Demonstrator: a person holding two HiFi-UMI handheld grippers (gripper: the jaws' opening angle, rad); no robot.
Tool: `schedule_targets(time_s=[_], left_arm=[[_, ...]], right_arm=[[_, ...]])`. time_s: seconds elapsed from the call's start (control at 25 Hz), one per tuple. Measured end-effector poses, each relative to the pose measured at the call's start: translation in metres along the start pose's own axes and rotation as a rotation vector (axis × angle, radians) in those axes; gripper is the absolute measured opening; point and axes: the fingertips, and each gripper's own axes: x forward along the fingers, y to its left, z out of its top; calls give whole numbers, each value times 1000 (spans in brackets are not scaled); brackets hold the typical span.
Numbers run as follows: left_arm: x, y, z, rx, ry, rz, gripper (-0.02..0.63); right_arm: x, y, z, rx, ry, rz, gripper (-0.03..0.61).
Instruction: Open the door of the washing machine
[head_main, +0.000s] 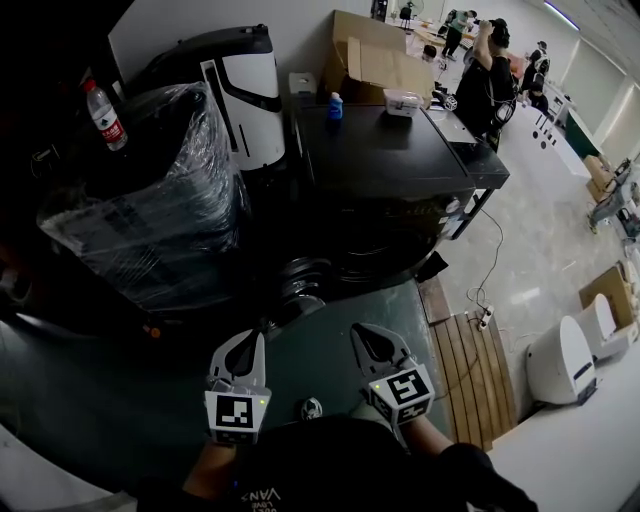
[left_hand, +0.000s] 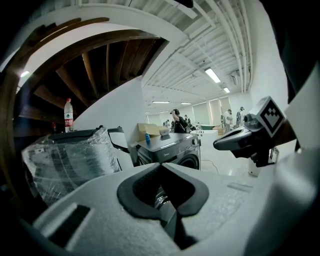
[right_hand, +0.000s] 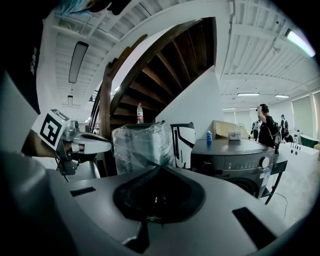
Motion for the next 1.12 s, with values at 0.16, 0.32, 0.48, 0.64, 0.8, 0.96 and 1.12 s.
schedule_targets(time_s=[0.16, 0.32, 0.48, 0.64, 0.8, 0.96, 1.12], left_arm=[[-8, 0, -2, -9, -3, 21, 17], [-13, 1, -5, -14, -4, 35, 17], [-15, 2, -7, -1, -1, 44, 17], [-17, 1, -9, 8, 1, 46, 17], [-17, -1, -8, -8, 0, 36, 17], [-16, -1, -12, -7, 10, 29, 17], [-14, -3, -13, -11, 10, 28, 17]], right_arm=[[-2, 6, 9, -5, -25, 18, 6], [-1, 14, 11, -27, -39, 36, 6], [-2, 17, 10, -23, -42, 40, 5], [-3, 17, 8, -19, -43, 38, 5], [-4, 15, 8, -12, -38, 28, 5], [-4, 14, 6, -11, -39, 23, 5], [-6, 13, 4, -15, -24, 21, 5]])
